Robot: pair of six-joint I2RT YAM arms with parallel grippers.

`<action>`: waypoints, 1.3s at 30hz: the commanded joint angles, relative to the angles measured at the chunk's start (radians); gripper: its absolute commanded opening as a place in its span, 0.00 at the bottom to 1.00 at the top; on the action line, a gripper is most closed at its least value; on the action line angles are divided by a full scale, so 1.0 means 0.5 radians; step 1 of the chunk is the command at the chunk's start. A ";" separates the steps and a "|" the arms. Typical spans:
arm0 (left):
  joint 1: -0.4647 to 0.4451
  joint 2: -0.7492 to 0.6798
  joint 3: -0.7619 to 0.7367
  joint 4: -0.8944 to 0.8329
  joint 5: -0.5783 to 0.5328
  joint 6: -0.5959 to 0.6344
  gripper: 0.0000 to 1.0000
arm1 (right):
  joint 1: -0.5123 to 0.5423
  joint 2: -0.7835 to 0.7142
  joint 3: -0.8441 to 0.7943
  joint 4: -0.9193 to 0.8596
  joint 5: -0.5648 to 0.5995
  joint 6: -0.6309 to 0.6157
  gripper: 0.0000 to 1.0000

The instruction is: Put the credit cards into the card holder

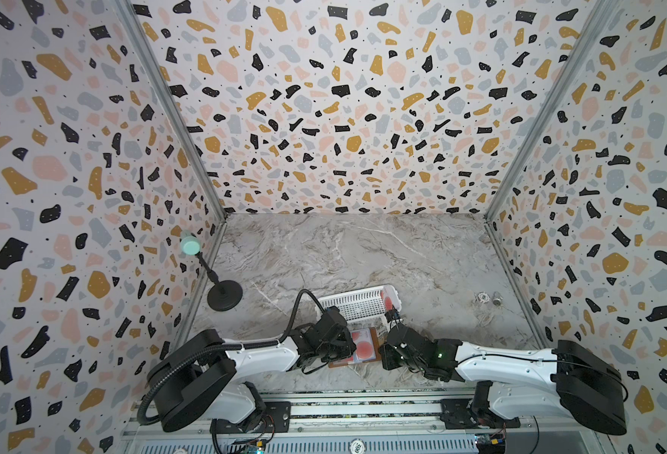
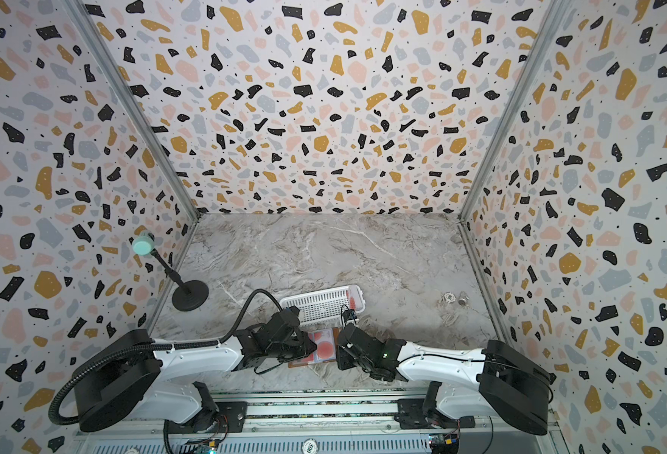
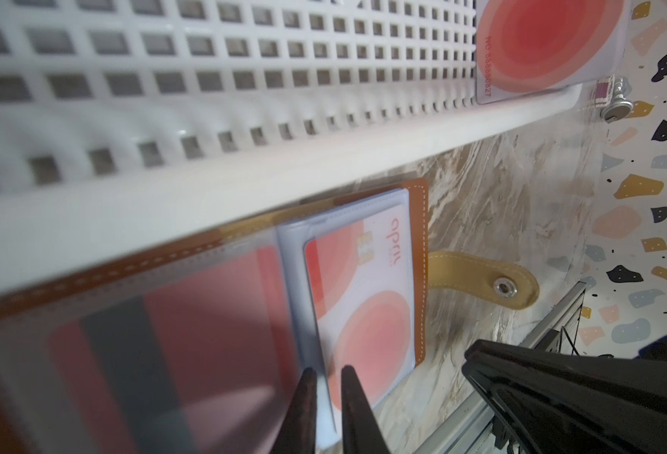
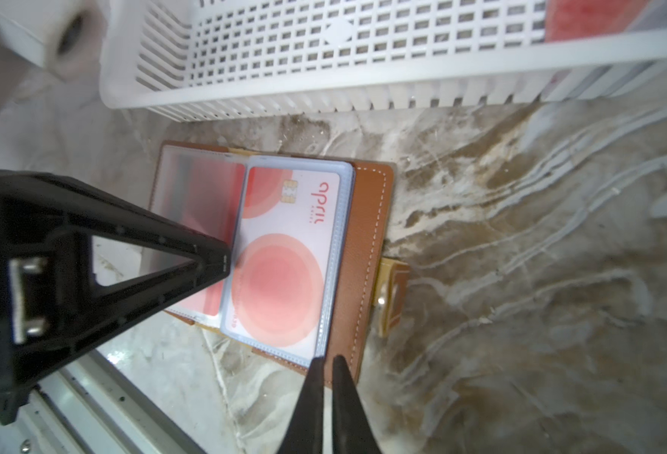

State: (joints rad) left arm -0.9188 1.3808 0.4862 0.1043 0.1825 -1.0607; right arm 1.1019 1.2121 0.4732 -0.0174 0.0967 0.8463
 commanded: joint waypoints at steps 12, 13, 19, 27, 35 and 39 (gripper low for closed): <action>-0.031 0.086 0.118 -0.109 -0.126 0.105 0.11 | -0.172 -0.027 -0.137 0.349 -0.343 -0.015 0.15; -0.034 0.094 0.120 -0.115 -0.129 0.107 0.11 | -0.183 -0.016 -0.138 0.371 -0.363 -0.016 0.15; -0.034 0.094 0.119 -0.144 -0.154 0.118 0.08 | -0.220 0.067 -0.137 0.428 -0.409 0.008 0.19; -0.040 0.125 0.119 -0.125 -0.148 0.123 0.07 | -0.255 0.143 -0.136 0.460 -0.430 0.030 0.20; -0.047 0.136 0.125 -0.123 -0.148 0.126 0.09 | -0.280 0.238 -0.146 0.570 -0.516 0.018 0.20; -0.052 0.151 0.145 -0.126 -0.147 0.126 0.09 | -0.287 0.269 -0.152 0.592 -0.519 0.022 0.21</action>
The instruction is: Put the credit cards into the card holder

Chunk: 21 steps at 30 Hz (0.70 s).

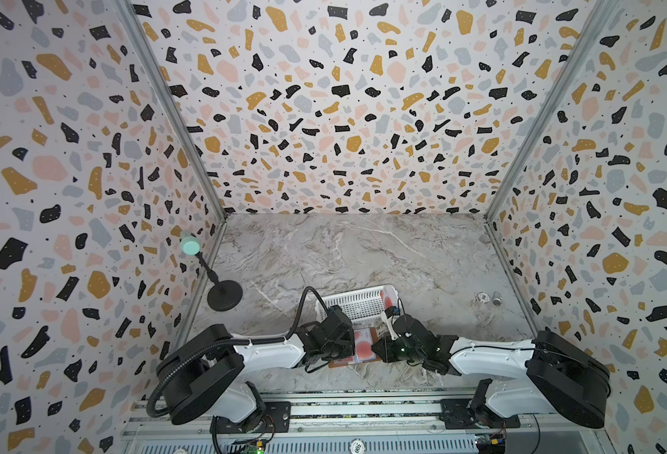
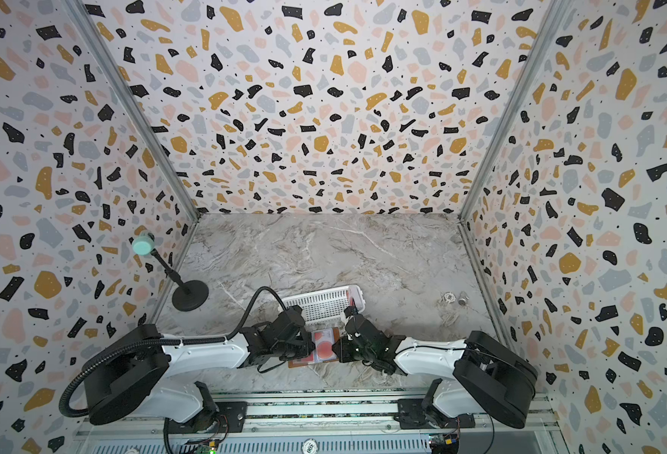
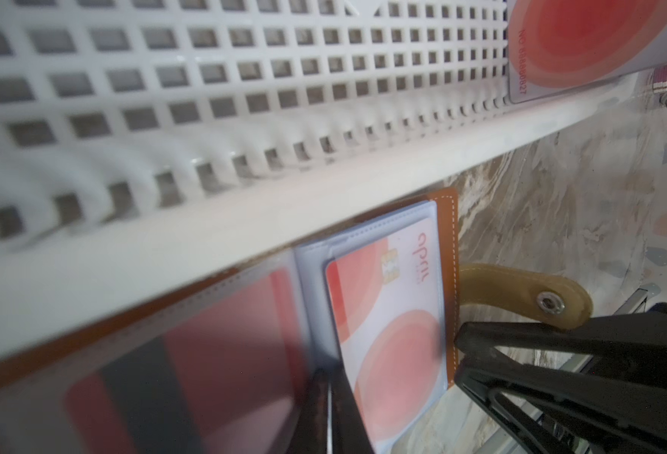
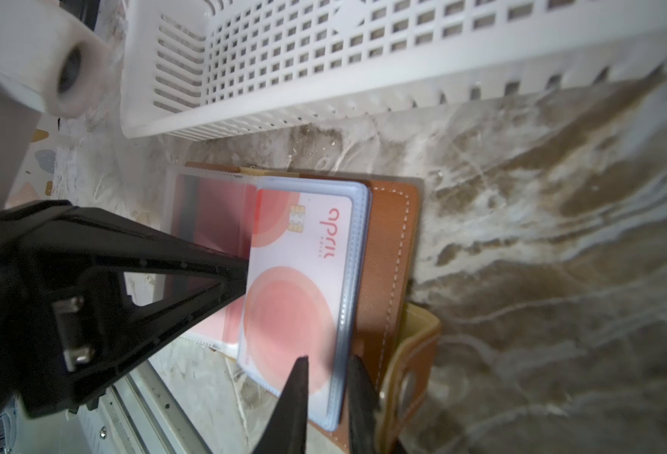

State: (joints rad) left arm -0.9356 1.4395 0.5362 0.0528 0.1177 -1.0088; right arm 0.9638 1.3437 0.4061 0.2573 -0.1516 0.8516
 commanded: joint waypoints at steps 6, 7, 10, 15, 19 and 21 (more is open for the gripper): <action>-0.028 0.057 0.055 -0.034 -0.021 0.027 0.09 | -0.020 0.042 -0.027 0.092 -0.045 0.014 0.22; -0.031 0.056 0.052 -0.032 -0.023 0.023 0.09 | -0.023 0.046 -0.028 0.102 -0.051 0.013 0.21; -0.031 0.063 0.050 -0.031 -0.030 0.020 0.09 | -0.028 0.048 -0.043 0.137 -0.060 0.015 0.22; -0.034 0.066 0.060 -0.033 -0.032 0.017 0.09 | -0.041 0.010 -0.066 0.196 -0.089 0.017 0.21; -0.043 0.063 0.060 -0.006 -0.036 -0.003 0.09 | -0.041 -0.072 -0.075 0.211 -0.094 -0.009 0.21; -0.046 0.070 0.054 0.016 -0.025 -0.013 0.09 | -0.041 -0.113 -0.084 0.210 -0.090 -0.017 0.21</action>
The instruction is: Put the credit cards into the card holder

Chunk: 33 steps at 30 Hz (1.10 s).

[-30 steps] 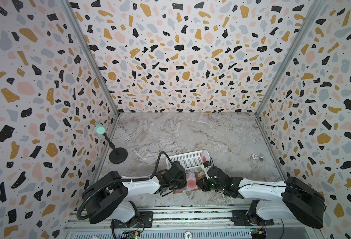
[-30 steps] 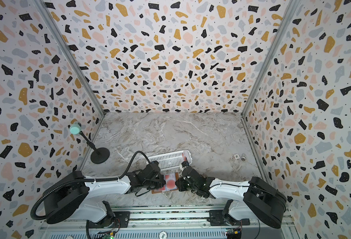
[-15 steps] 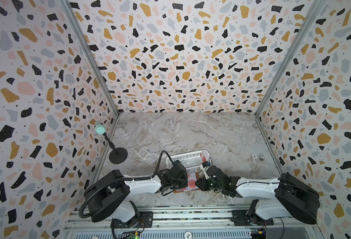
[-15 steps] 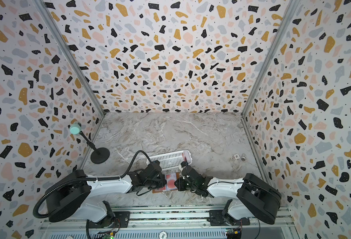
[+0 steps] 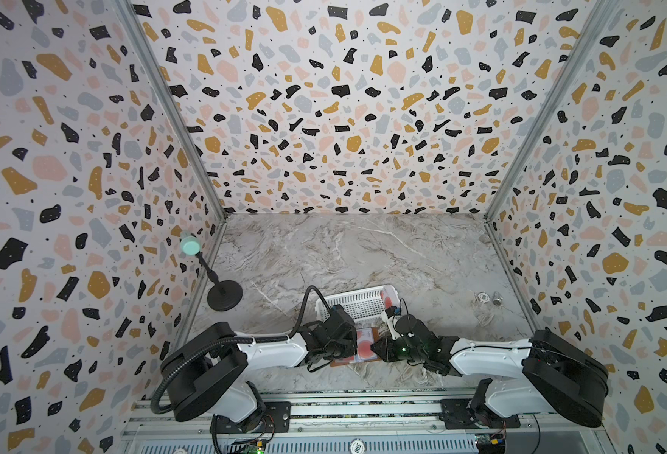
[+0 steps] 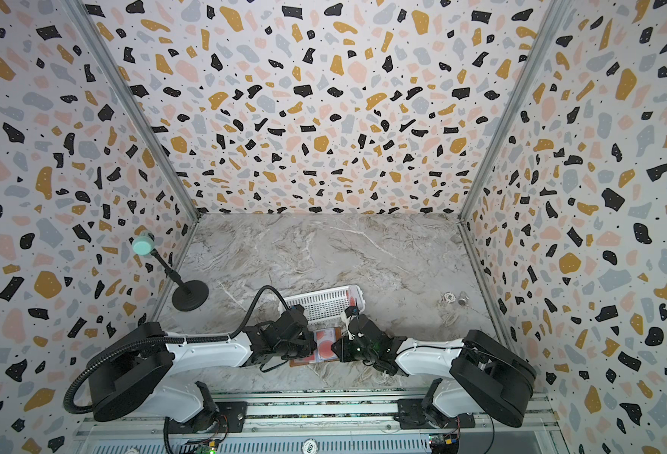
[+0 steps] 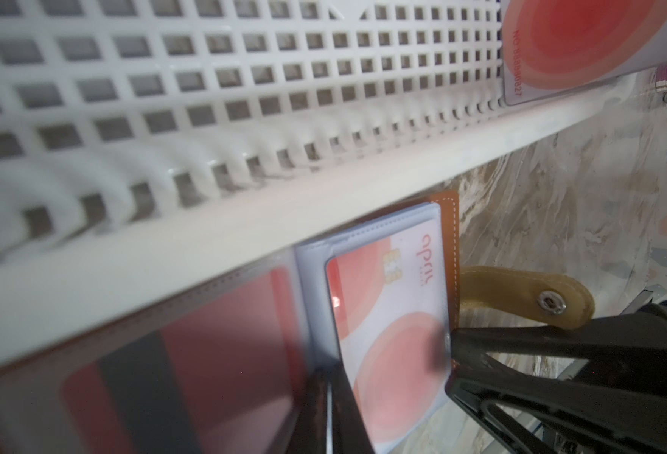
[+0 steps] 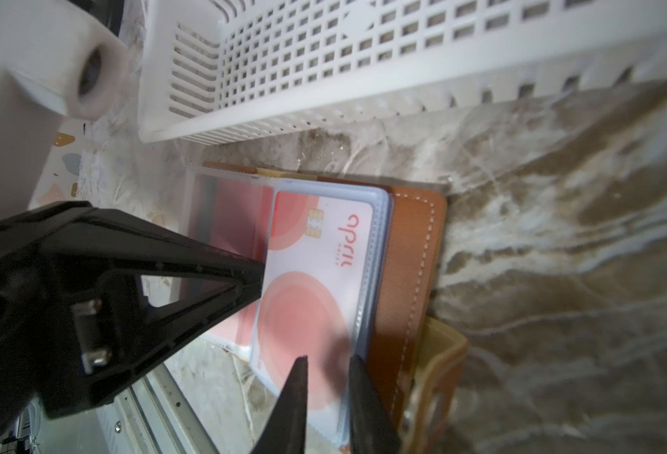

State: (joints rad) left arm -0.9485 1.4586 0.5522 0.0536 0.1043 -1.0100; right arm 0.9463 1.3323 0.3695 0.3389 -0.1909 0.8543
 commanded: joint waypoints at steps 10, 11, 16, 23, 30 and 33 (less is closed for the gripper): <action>-0.028 0.017 0.031 0.040 0.017 -0.036 0.10 | 0.005 -0.164 0.017 0.005 -0.005 -0.060 0.21; -0.027 0.014 0.029 0.041 0.017 -0.039 0.10 | 0.012 -0.165 0.028 -0.016 0.010 -0.064 0.21; -0.027 -0.005 0.018 0.046 0.018 -0.051 0.10 | 0.058 -0.161 0.104 -0.140 0.100 -0.086 0.21; -0.027 -0.033 -0.020 0.062 0.013 -0.066 0.10 | 0.131 -0.152 0.180 -0.231 0.204 -0.098 0.23; -0.027 -0.100 -0.034 0.039 0.005 -0.096 0.12 | 0.197 -0.092 0.289 -0.330 0.287 -0.111 0.28; -0.022 -0.148 -0.048 0.021 -0.017 -0.101 0.12 | 0.218 -0.072 0.314 -0.344 0.304 -0.104 0.28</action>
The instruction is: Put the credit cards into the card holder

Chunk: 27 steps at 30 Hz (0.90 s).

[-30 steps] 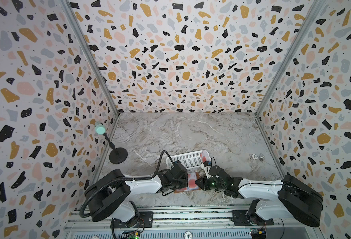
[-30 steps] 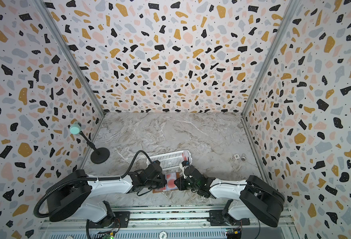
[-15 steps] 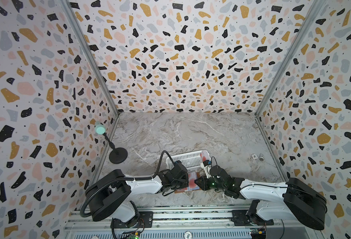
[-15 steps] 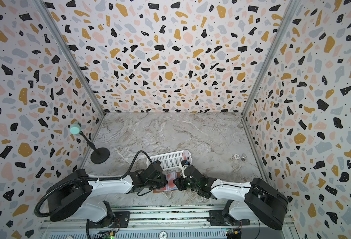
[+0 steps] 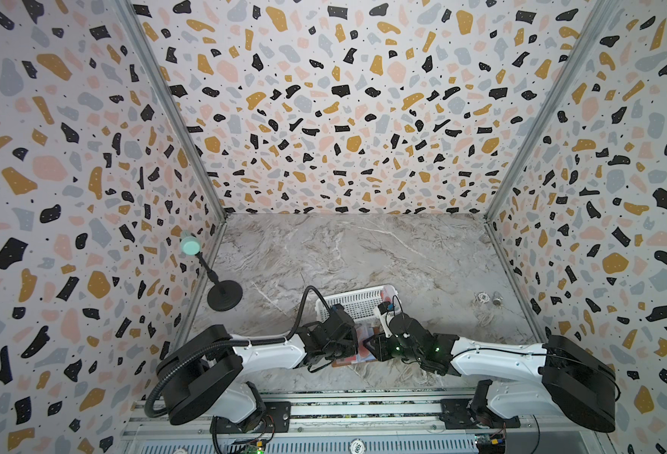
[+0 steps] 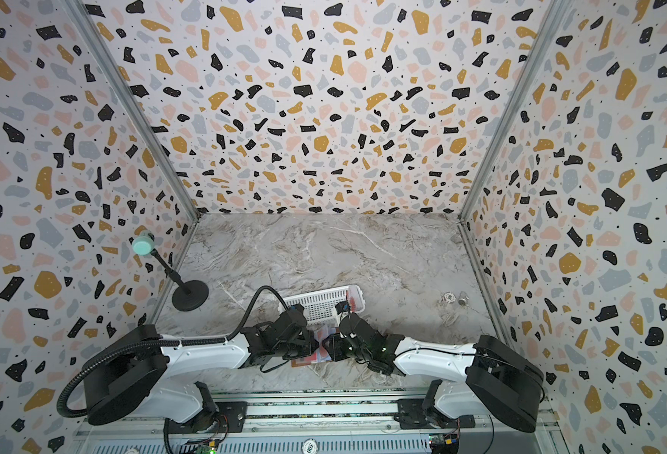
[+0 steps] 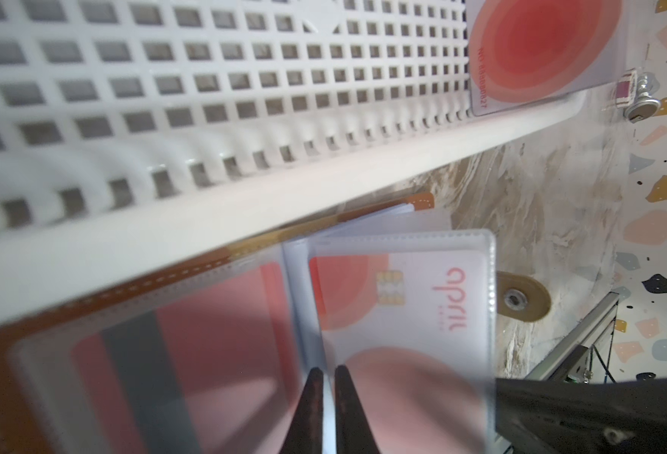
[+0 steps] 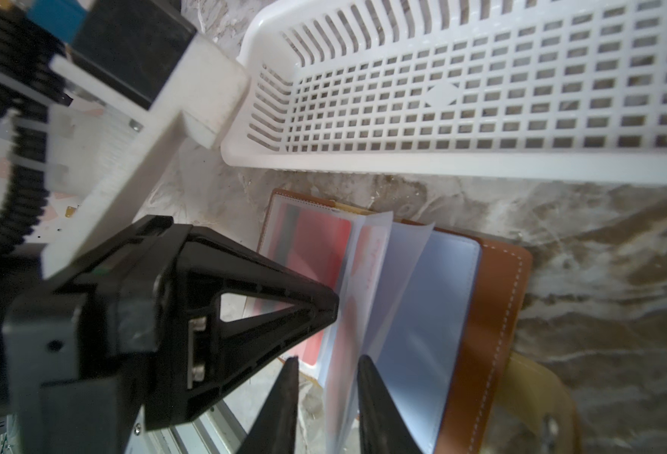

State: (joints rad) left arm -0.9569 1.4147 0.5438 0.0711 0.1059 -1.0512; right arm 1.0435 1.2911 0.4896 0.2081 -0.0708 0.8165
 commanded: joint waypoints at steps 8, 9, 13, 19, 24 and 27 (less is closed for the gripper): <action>0.054 -0.146 -0.144 0.000 -0.003 -0.033 0.09 | 0.074 0.064 0.158 -0.134 0.105 -0.029 0.30; 0.060 -0.153 -0.158 0.017 0.007 -0.036 0.09 | 0.081 0.072 0.170 -0.134 0.108 -0.031 0.30; 0.095 -0.156 -0.220 0.101 0.060 -0.048 0.09 | 0.108 0.107 0.212 -0.143 0.117 -0.027 0.31; 0.145 -0.187 -0.300 0.178 0.111 -0.054 0.09 | 0.140 0.189 0.286 -0.150 0.114 -0.033 0.37; 0.183 -0.215 -0.350 0.255 0.163 -0.072 0.09 | 0.160 0.252 0.329 -0.137 0.096 -0.042 0.43; 0.195 -0.213 -0.382 0.313 0.192 -0.089 0.09 | 0.176 0.281 0.349 -0.128 0.081 -0.052 0.44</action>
State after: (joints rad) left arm -0.8692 1.3167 0.3763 0.1898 0.1791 -1.0851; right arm 1.1206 1.4296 0.6296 0.1566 -0.0319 0.8036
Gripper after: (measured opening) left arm 0.086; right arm 0.438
